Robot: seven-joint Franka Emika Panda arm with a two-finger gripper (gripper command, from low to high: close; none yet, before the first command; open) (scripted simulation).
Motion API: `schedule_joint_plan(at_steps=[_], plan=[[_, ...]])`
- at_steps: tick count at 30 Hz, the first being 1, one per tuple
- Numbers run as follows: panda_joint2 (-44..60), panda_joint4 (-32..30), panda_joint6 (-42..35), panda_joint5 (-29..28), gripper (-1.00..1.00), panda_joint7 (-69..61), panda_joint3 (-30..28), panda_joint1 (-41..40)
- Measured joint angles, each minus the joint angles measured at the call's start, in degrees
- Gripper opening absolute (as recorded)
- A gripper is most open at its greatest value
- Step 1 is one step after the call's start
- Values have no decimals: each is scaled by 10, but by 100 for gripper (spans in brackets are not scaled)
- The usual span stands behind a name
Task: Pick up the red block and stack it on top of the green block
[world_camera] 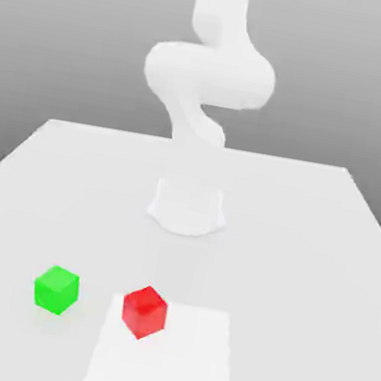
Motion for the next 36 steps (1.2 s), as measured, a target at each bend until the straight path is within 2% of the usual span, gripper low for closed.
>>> schedule_joint_plan(at_steps=[12,17,20,26,27,33,36], plan=[[243,-178,160,-25,0,253,68,-105],[365,-262,242,3,0,348,69,-124],[421,-273,286,1,0,373,66,-127],[521,-261,370,-50,0,414,28,-102],[536,-260,383,-57,-100,418,19,-94],[544,-259,391,-62,-100,422,14,-91],[515,-262,366,-46,-100,411,29,-101]])
